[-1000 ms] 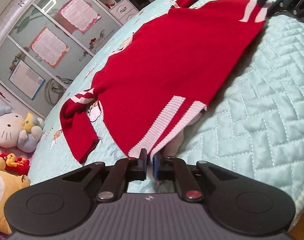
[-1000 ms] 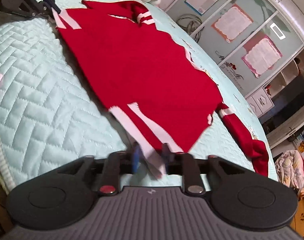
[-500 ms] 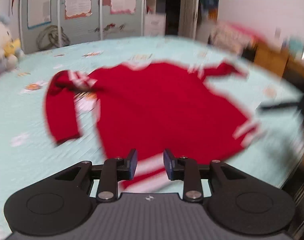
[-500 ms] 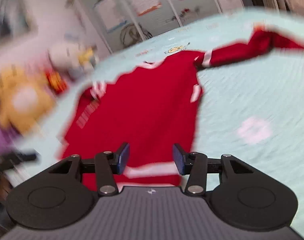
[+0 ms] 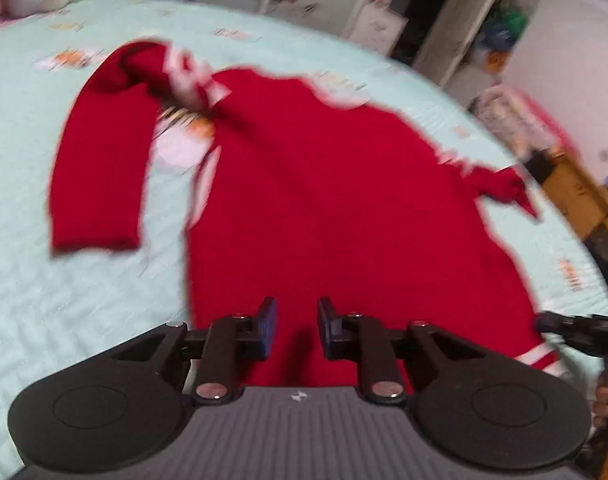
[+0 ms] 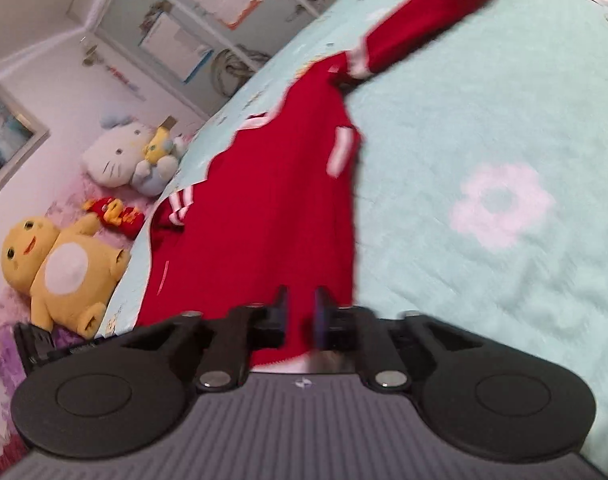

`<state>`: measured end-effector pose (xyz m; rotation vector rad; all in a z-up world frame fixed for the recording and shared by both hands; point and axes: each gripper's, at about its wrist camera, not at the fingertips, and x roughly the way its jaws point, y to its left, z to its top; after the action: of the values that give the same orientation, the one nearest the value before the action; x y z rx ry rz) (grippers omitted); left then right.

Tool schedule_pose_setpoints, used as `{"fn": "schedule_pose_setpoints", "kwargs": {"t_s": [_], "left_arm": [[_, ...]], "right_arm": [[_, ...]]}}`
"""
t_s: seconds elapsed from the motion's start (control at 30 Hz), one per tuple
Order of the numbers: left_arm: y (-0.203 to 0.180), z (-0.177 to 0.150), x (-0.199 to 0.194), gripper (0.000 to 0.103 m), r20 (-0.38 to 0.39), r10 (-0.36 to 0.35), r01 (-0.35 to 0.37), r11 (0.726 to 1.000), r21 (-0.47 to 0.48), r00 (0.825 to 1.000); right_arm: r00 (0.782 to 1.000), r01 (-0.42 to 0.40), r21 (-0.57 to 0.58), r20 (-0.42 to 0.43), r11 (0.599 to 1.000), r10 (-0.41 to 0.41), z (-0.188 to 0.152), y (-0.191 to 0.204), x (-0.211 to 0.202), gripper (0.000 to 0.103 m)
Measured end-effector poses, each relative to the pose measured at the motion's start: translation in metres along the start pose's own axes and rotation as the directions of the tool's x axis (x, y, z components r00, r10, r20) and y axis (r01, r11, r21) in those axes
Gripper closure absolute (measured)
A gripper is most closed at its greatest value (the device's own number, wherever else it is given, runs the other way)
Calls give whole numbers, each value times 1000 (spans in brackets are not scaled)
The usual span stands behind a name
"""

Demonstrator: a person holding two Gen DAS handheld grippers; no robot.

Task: Fold clothes

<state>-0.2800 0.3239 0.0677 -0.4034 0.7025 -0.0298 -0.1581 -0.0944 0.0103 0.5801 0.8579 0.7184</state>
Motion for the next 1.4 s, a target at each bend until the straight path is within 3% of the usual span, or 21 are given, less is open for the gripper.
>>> {"fn": "schedule_pose_setpoints", "kwargs": {"t_s": [0.1,0.2,0.27,0.33,0.4,0.47,0.57,0.6,0.67,0.73,0.8,0.87,0.97,1.03,1.07,1.1,1.17,1.2,1.27,1.3,1.4], "left_arm": [[-15,25,16,69,12,-132,132,991,1,991],[-13,45,66,61,-58,-176,176,984,-10,983],[-11,57,101,61,-111,-193,192,981,-20,975],[-3,70,134,66,-149,-221,217,975,-49,964],[20,85,154,75,-118,-258,239,959,-152,959],[40,102,170,76,-59,-246,227,947,-228,968],[67,117,177,78,89,-93,117,941,-318,992],[78,120,179,77,134,-43,91,923,-375,990],[92,123,179,80,190,55,37,891,-452,980],[90,127,179,87,202,115,-14,896,-443,973],[79,132,179,80,201,122,-27,907,-420,972],[61,144,182,65,201,88,-12,936,-351,976],[34,165,197,63,166,-52,86,974,-207,985],[14,175,226,51,50,-240,243,966,-90,970],[6,178,243,50,-13,-298,297,954,-48,955],[0,180,261,54,-50,-287,286,958,-18,957],[3,185,287,93,-21,-176,176,984,20,984],[14,190,293,96,19,-146,146,989,-33,989],[39,198,299,96,85,-113,128,971,-201,990],[43,201,302,96,102,-98,117,971,-209,990],[37,216,313,96,141,-70,83,993,-87,987]], "right_arm": [[989,-129,-50,-75,990,126,26,22,39,72],[929,-295,-69,-252,953,270,45,46,97,66],[895,-316,-139,-371,939,247,57,59,140,66],[885,-304,-174,-417,937,209,73,58,173,68],[875,-310,-105,-420,945,240,100,41,201,85],[898,-275,-68,-375,959,231,133,26,222,90],[961,-148,-62,-246,987,128,179,10,243,96],[979,-88,-63,-190,994,74,193,6,249,103],[989,-51,-58,-142,997,42,198,18,261,103],[996,-14,-52,-93,999,9,204,30,273,103],[999,22,-44,-44,999,-24,209,42,285,72],[998,57,-34,4,998,-57,215,54,297,53],[999,38,-1,4,999,-38,222,51,319,53],[999,9,21,48,1000,-10,224,32,317,57],[998,-6,32,70,999,4,226,22,317,73],[996,-21,42,92,999,17,227,13,316,95],[992,-47,108,121,993,34,232,-6,313,103],[988,-44,109,150,993,28,232,-9,307,103],[968,82,43,232,996,-90,232,0,294,103],[950,146,15,276,989,-145,232,5,288,98],[951,121,57,279,991,-133,232,-3,287,103]]}}
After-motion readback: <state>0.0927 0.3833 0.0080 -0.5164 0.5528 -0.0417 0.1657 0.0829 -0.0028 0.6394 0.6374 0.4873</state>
